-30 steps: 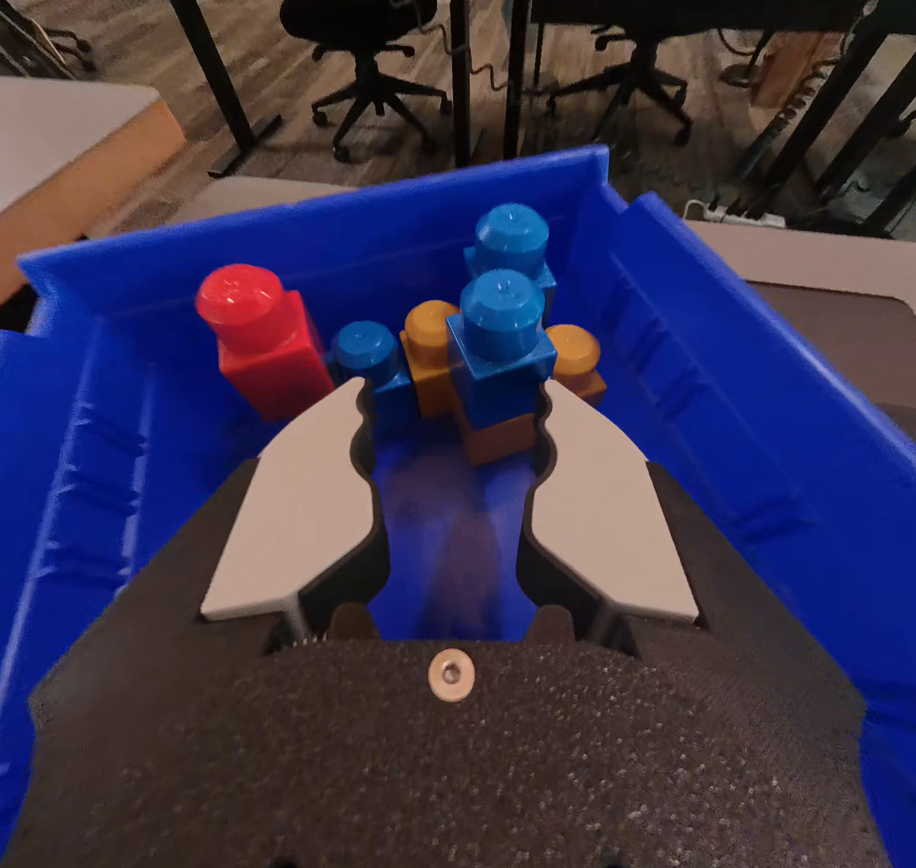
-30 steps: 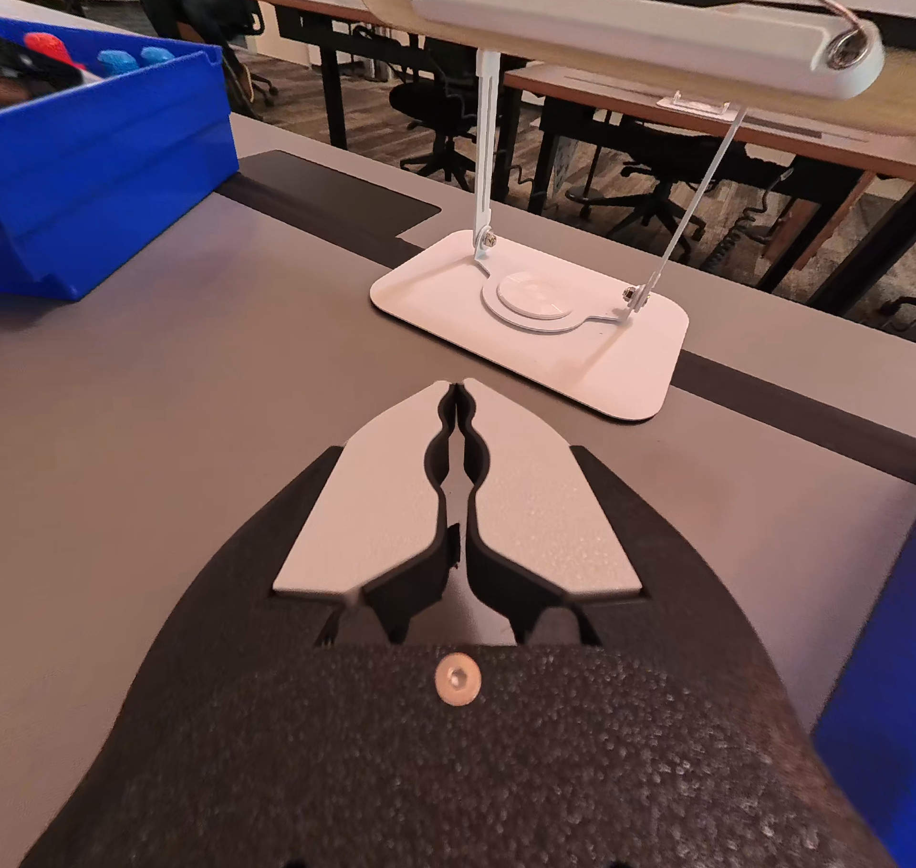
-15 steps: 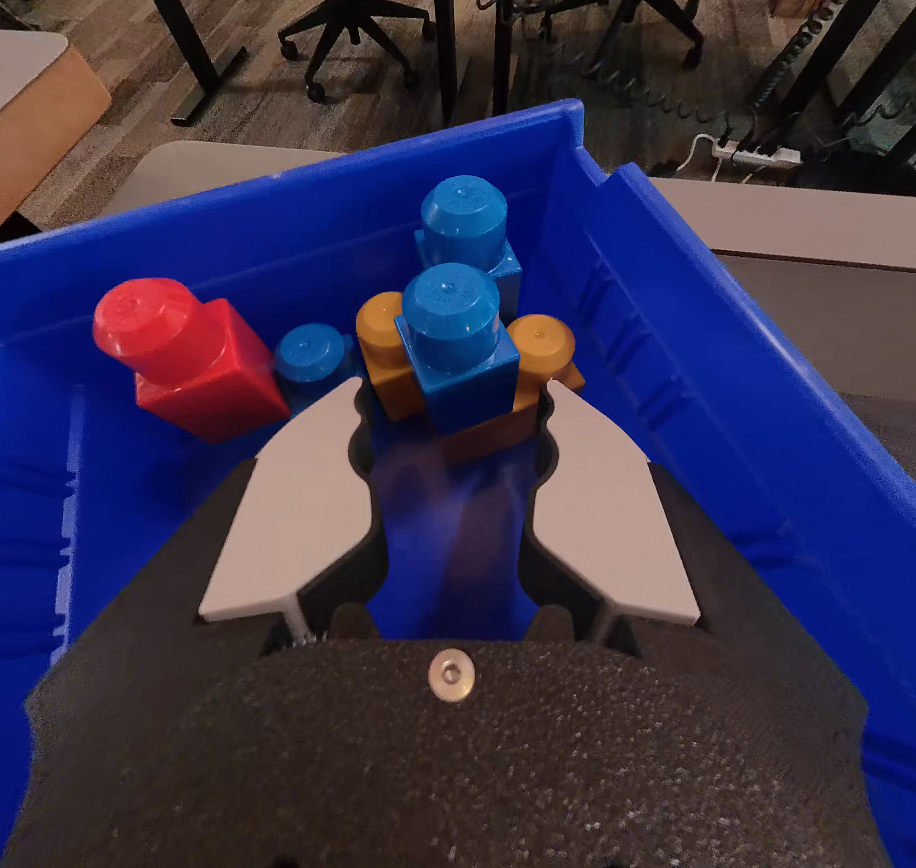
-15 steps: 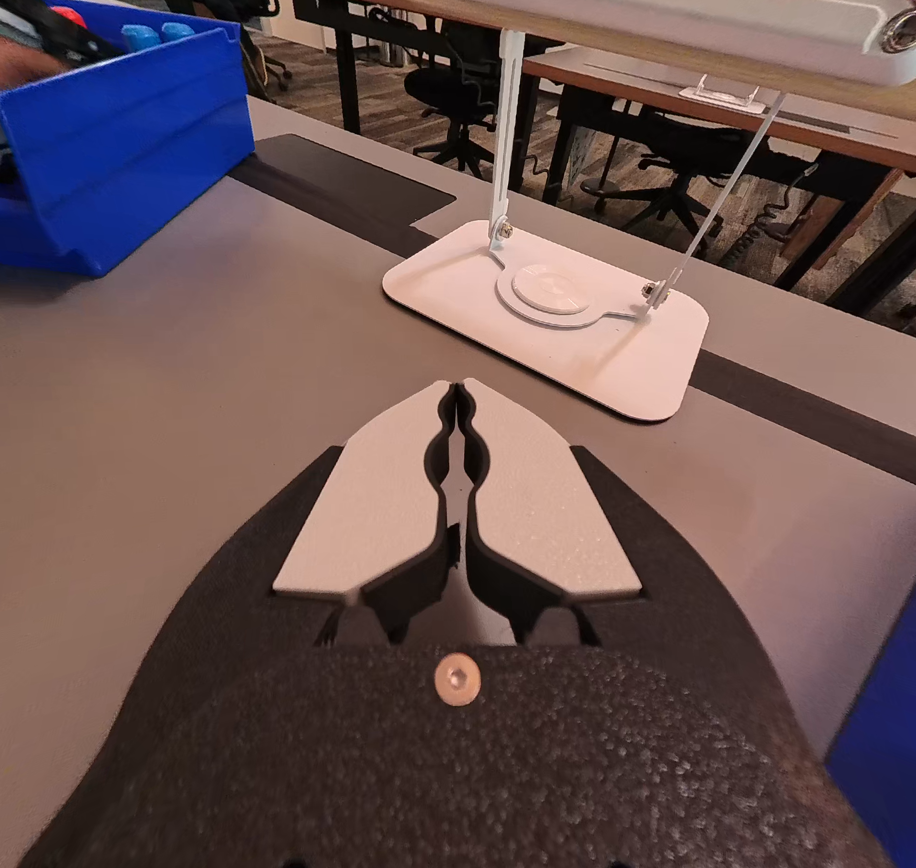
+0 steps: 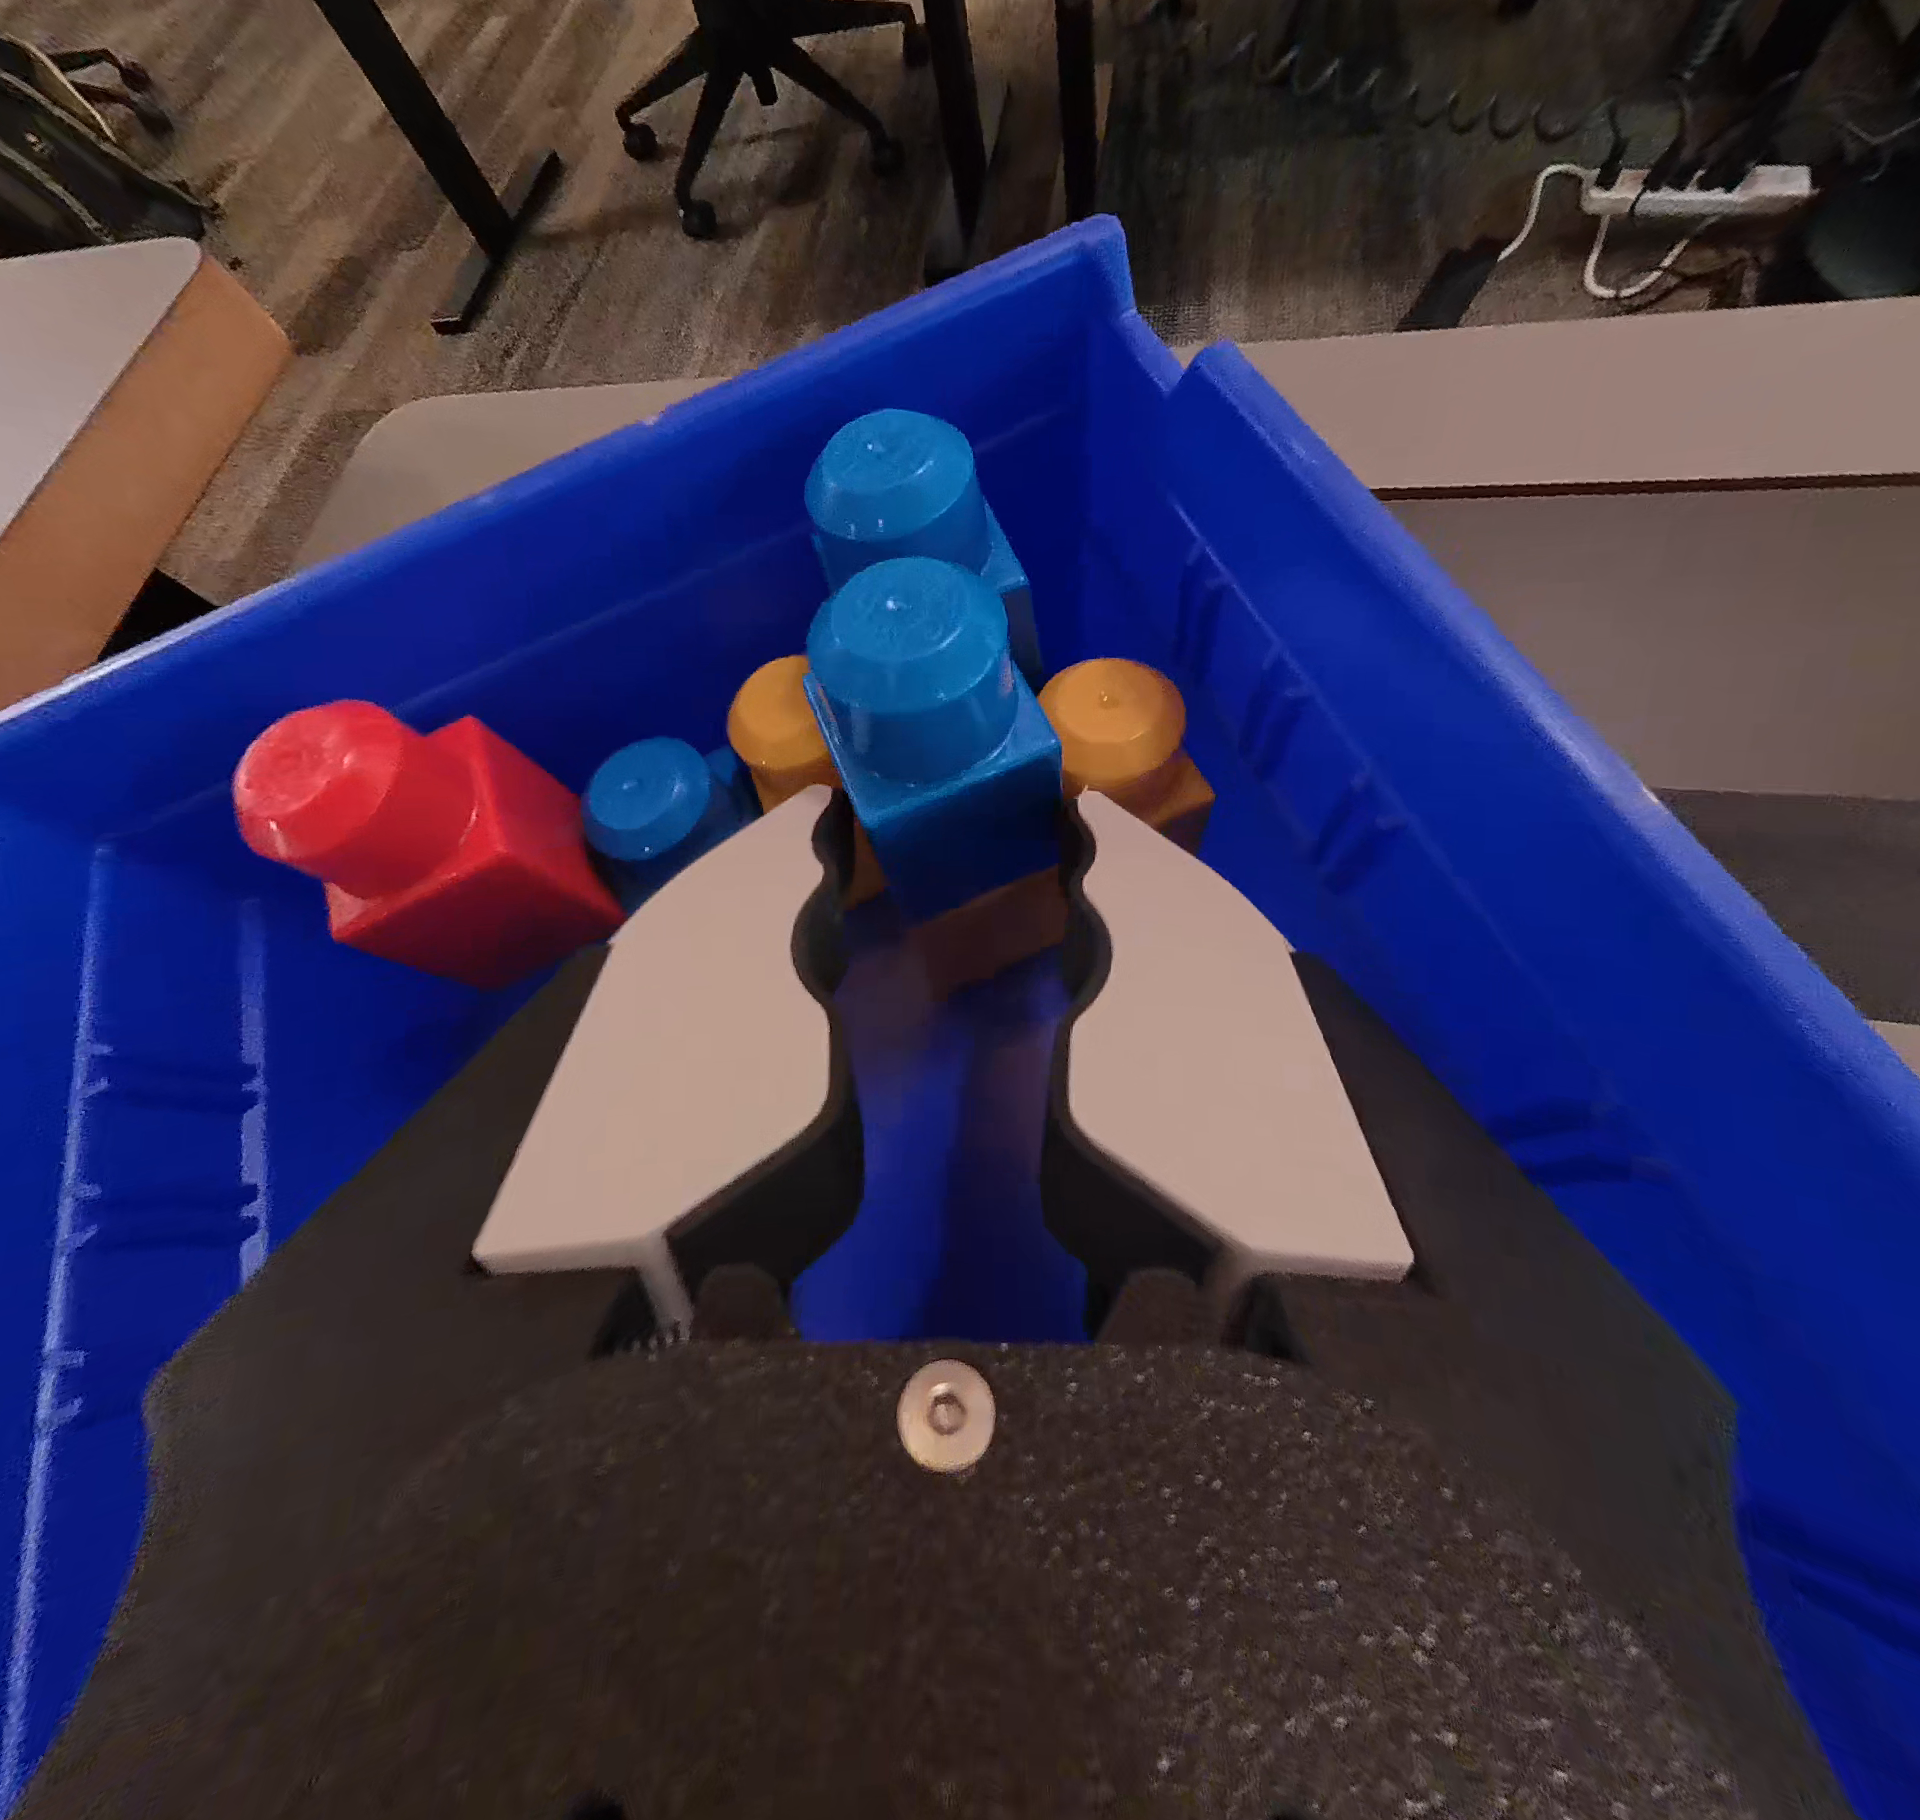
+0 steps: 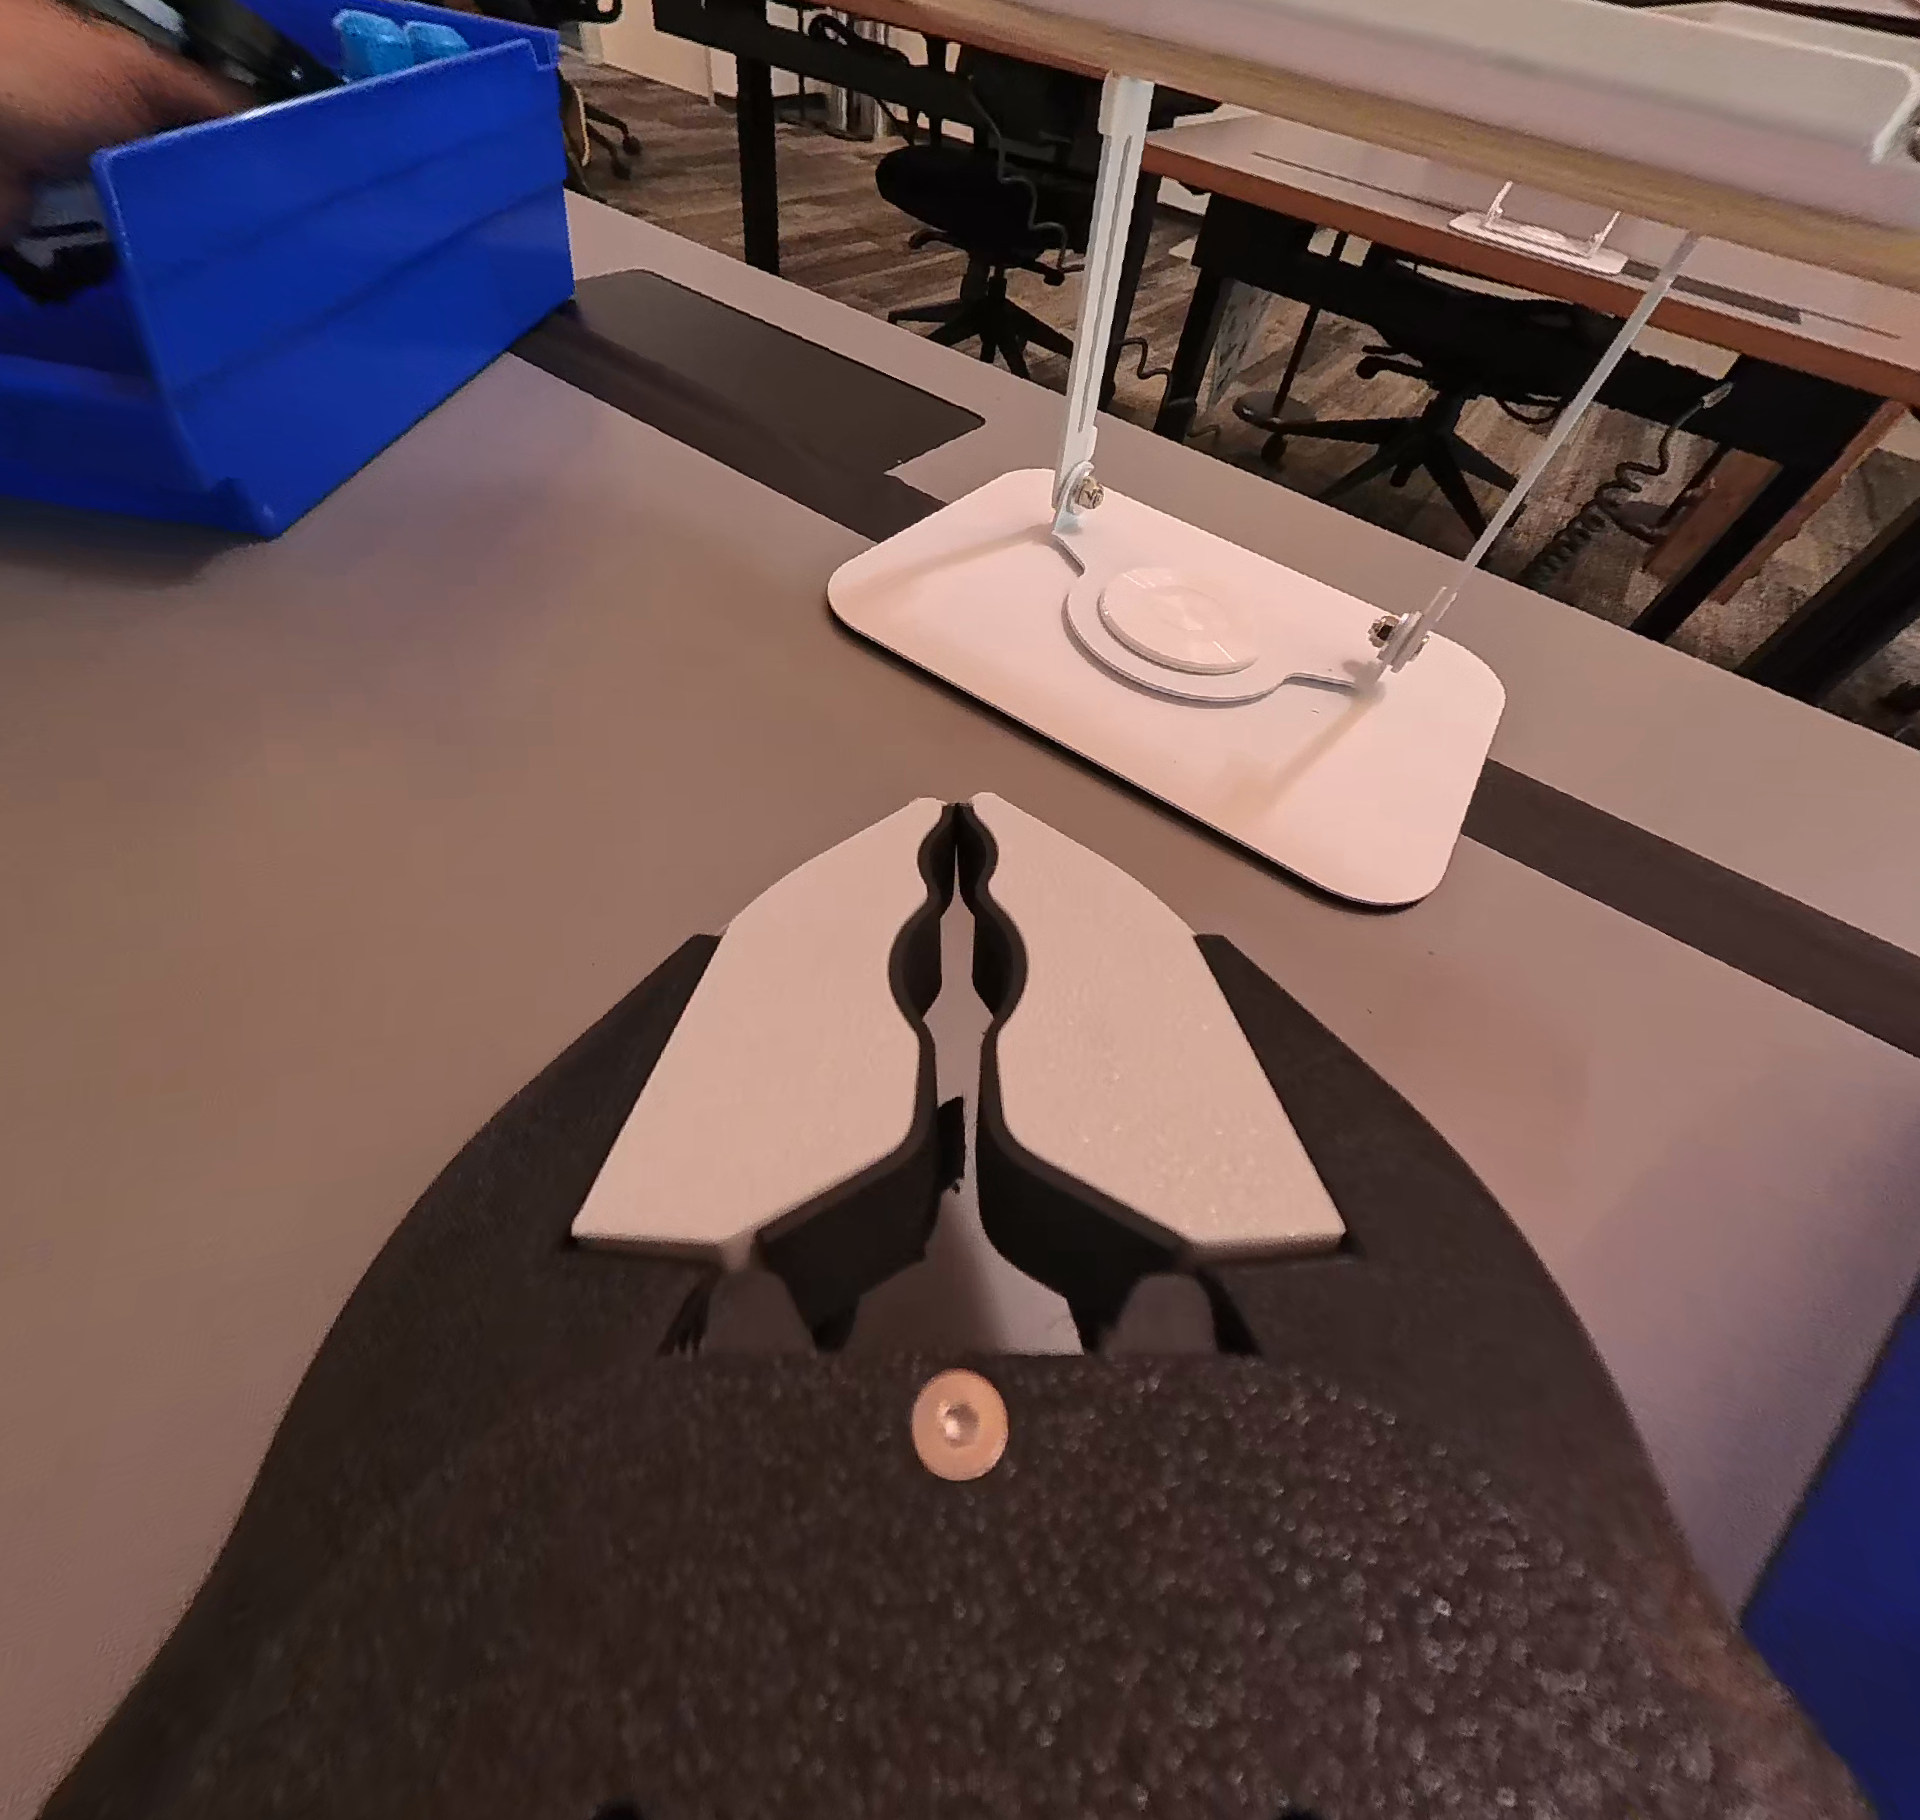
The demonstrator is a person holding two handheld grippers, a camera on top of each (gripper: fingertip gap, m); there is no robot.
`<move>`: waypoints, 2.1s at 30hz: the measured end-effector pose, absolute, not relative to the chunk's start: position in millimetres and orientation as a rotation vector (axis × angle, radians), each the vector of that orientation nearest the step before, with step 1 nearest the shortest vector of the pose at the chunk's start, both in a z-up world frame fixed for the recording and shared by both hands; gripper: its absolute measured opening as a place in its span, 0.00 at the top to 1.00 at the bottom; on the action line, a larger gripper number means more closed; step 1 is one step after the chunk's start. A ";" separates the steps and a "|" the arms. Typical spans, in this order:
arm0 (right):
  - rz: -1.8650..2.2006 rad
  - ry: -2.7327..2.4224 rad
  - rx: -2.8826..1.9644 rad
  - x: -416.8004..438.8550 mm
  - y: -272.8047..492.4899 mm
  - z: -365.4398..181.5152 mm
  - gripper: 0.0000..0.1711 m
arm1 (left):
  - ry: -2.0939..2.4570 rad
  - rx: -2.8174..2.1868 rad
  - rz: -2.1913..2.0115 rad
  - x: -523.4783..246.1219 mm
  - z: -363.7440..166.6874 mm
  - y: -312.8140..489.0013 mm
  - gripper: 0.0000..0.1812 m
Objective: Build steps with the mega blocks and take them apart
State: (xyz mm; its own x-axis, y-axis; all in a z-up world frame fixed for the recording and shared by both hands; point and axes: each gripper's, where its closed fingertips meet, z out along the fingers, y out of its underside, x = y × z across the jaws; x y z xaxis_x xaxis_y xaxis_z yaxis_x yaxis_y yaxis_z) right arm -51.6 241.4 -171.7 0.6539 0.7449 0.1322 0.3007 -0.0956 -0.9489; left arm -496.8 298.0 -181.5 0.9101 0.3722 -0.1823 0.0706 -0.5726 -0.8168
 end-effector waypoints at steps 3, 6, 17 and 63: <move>0.466 -0.864 -1.678 -51.6 241.2 -171.6 1.00 | -0.309 -2.148 0.447 -497.9 -180.1 293.6 0.78; 0.465 -0.865 -1.673 -51.6 240.5 -171.1 1.00 | -0.295 -2.133 0.481 -498.3 -173.5 286.7 0.79; 0.456 -0.870 -1.667 -50.2 239.0 -170.7 1.00 | -0.223 -1.986 0.444 -474.9 -133.1 251.9 0.79; 0.548 -1.220 -1.383 -73.2 191.9 -151.3 0.67 | 0.665 -1.723 -0.201 -74.8 -116.9 179.9 0.80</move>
State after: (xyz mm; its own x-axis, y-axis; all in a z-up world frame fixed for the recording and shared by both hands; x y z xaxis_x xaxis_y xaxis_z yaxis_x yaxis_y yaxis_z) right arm -73.2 191.9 -151.3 0.3501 0.8806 0.3194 0.3465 0.1951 -0.9176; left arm -74.8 179.9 -116.9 0.8205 -0.5298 -0.2148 -0.3225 -0.1187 -0.9391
